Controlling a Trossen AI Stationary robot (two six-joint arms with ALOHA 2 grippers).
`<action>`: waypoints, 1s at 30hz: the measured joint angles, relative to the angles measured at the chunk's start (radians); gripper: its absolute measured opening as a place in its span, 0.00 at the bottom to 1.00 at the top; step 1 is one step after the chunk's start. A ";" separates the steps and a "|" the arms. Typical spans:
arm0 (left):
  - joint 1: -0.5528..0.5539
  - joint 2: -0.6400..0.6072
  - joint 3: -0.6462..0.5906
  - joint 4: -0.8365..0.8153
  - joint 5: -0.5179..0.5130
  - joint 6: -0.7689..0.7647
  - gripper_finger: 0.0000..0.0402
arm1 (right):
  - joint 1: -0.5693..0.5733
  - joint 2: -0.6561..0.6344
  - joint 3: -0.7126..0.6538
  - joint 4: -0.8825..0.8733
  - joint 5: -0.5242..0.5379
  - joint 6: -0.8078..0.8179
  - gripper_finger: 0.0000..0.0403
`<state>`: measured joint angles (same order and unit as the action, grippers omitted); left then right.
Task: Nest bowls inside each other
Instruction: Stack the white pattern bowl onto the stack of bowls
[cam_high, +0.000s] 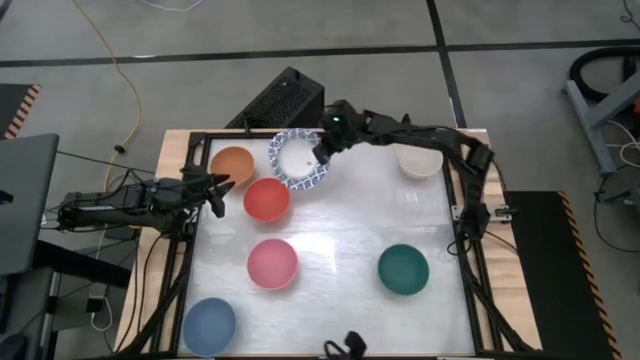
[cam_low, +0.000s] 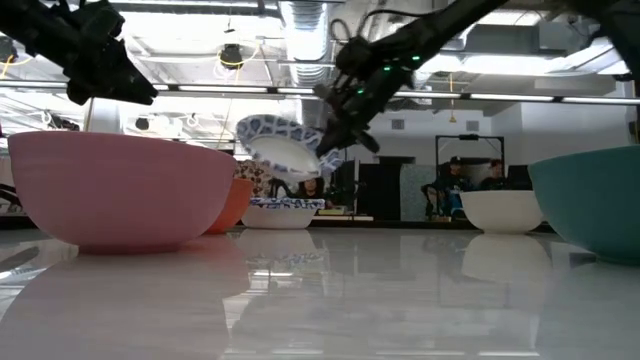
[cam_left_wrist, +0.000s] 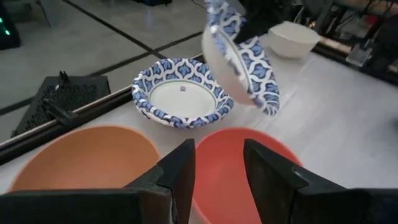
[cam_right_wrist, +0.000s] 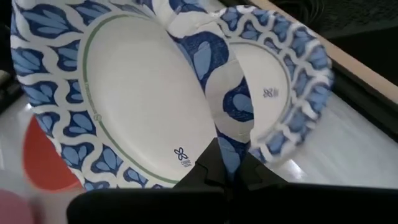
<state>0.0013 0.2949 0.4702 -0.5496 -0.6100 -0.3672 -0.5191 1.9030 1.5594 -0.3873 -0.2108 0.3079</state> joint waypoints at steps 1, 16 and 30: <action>0.000 0.000 0.000 -0.003 0.000 0.008 0.31 | 0.001 0.031 0.047 -0.027 0.000 -0.014 0.03; 0.000 0.000 0.000 -0.008 -0.004 0.009 0.31 | -0.058 0.400 0.644 -0.394 -0.001 -0.082 0.03; 0.000 0.000 0.000 -0.010 0.001 -0.005 0.31 | -0.134 0.493 0.737 -0.476 -0.076 -0.089 0.03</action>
<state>0.0017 0.2951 0.4702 -0.5594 -0.6090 -0.3717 -0.6532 2.3962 2.2964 -0.8631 -0.2867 0.2185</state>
